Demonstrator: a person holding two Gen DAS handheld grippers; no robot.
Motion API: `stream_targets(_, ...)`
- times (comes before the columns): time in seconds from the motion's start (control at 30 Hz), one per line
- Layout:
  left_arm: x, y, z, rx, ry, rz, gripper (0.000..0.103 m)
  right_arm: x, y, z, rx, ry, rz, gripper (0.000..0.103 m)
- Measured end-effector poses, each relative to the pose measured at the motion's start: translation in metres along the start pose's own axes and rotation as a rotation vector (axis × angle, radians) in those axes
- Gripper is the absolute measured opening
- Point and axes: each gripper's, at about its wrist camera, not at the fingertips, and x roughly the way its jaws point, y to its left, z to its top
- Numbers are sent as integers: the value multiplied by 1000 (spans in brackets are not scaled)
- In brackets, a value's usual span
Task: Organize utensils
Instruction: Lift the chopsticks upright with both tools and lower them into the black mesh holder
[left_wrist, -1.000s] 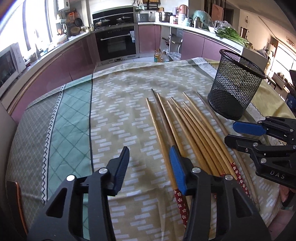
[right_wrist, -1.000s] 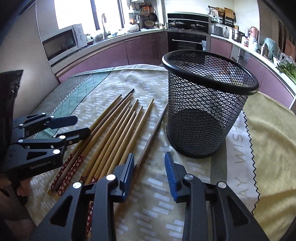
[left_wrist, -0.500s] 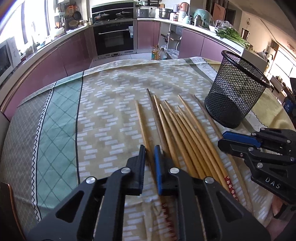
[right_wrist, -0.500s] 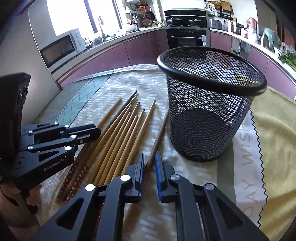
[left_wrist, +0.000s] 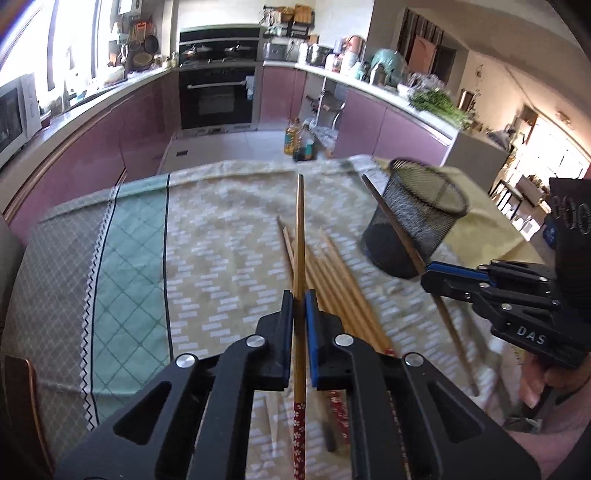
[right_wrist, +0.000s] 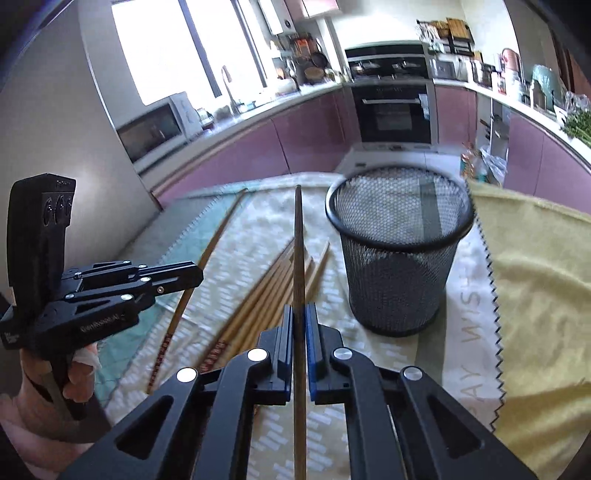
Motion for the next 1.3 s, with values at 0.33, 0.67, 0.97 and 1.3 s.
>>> stream_targets(0.33, -75, -20, 30, 20, -174, -130, 7, -57, -10, 25, -10, -171, 30, 5)
stream_targets(0.67, -93, -44, 85, 18, -297, -224, 7, -93, -14, 70, -62, -308, 25, 5)
stream_targets(0.97, -88, -78, 128, 43, -367, -265, 7, -114, -22, 98, -94, -408, -31, 5)
stream_targets(1.3, -17, -109, 123, 121, -228, -194, 8, -54, -56, 96, -67, -250, -96, 5)
